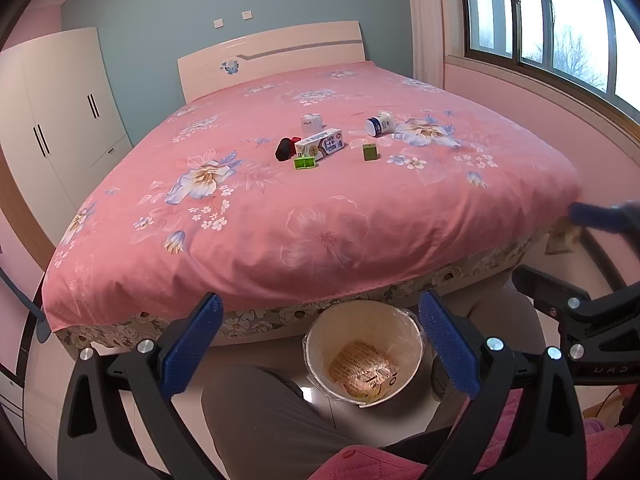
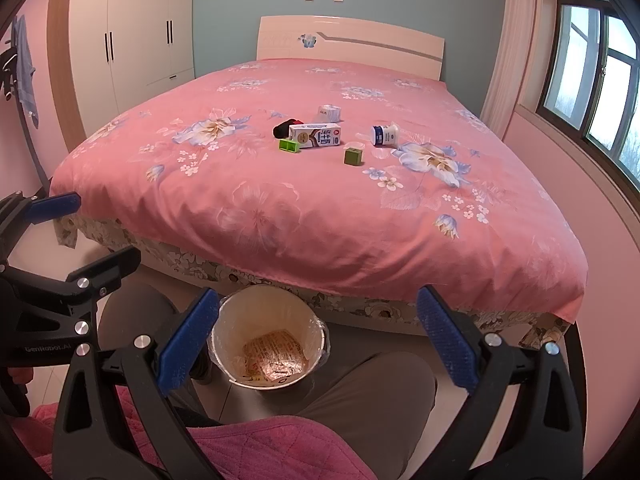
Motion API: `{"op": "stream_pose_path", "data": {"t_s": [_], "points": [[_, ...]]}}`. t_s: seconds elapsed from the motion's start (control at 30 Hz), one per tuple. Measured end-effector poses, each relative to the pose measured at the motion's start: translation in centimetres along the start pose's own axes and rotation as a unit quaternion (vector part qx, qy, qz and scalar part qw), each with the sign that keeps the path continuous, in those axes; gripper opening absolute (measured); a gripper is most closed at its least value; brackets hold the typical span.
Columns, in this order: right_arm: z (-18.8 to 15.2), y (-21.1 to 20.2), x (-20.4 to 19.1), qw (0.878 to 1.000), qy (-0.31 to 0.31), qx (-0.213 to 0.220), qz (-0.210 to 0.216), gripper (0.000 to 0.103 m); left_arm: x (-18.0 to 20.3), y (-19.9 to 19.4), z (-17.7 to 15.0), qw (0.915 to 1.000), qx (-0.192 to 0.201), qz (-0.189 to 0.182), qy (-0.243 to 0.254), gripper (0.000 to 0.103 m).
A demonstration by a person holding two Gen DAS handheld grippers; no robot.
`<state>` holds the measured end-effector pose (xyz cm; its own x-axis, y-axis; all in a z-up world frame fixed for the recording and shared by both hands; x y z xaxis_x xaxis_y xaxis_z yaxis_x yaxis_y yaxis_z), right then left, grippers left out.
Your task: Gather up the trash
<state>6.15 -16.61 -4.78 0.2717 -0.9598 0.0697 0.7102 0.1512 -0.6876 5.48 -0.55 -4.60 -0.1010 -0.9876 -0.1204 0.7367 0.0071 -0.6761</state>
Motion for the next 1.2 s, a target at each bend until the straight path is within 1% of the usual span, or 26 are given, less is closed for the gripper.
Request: {"op": "stream_pose_path", "data": {"t_s": [0.23, 0.4, 0.5, 0.57, 0.63, 0.8, 1.03, 1.2], "points": [[-0.6, 0.5, -0.2, 1.000, -0.001, -0.008, 0.003, 0.096, 0.2, 0.3, -0.5, 1.0000, -0.005, -0.002, 0.001, 0.100], [-1.1, 1.7, -0.4, 1.000, -0.003, -0.022, 0.009, 0.096, 0.1, 1.4, -1.1, 0.9997, -0.022, -0.010, 0.000, 0.100], [-0.6, 2.6, -0.1, 1.000, 0.003, -0.025, 0.011, 0.096, -0.4, 2.0, -0.8, 0.9996, -0.025, -0.010, -0.003, 0.100], [0.0, 3.4, 0.3, 0.999, 0.012, -0.029, 0.021, 0.096, -0.7, 2.8, -0.3, 0.9993, -0.029, -0.020, -0.007, 0.100], [0.9, 4.2, 0.9, 0.999, 0.018, -0.031, 0.020, 0.096, -0.9, 3.6, 0.3, 0.9988, -0.037, -0.029, -0.011, 0.100], [3.9, 6.1, 2.7, 1.000, 0.021, -0.023, 0.004, 0.096, -1.6, 6.7, 2.3, 0.9973, -0.057, -0.040, -0.022, 0.100], [8.6, 9.5, 4.9, 1.000, 0.023, -0.011, -0.007, 0.096, -3.0, 11.3, 7.2, 0.9974, -0.056, -0.033, -0.030, 0.100], [11.1, 13.1, 6.1, 0.999, 0.025, -0.018, -0.010, 0.096, -3.5, 14.9, 10.2, 0.9964, -0.062, -0.037, -0.043, 0.100]]}}
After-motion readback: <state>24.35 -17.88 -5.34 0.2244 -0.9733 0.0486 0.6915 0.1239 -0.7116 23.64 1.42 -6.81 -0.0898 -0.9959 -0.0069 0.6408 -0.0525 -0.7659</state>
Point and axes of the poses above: each gripper's, at about its wrist camera, not at the fingertips, and y roughly the way its jaws point, x to its right, z to its top, the point moved 8 cm from there along y, roughly the way its jaws point
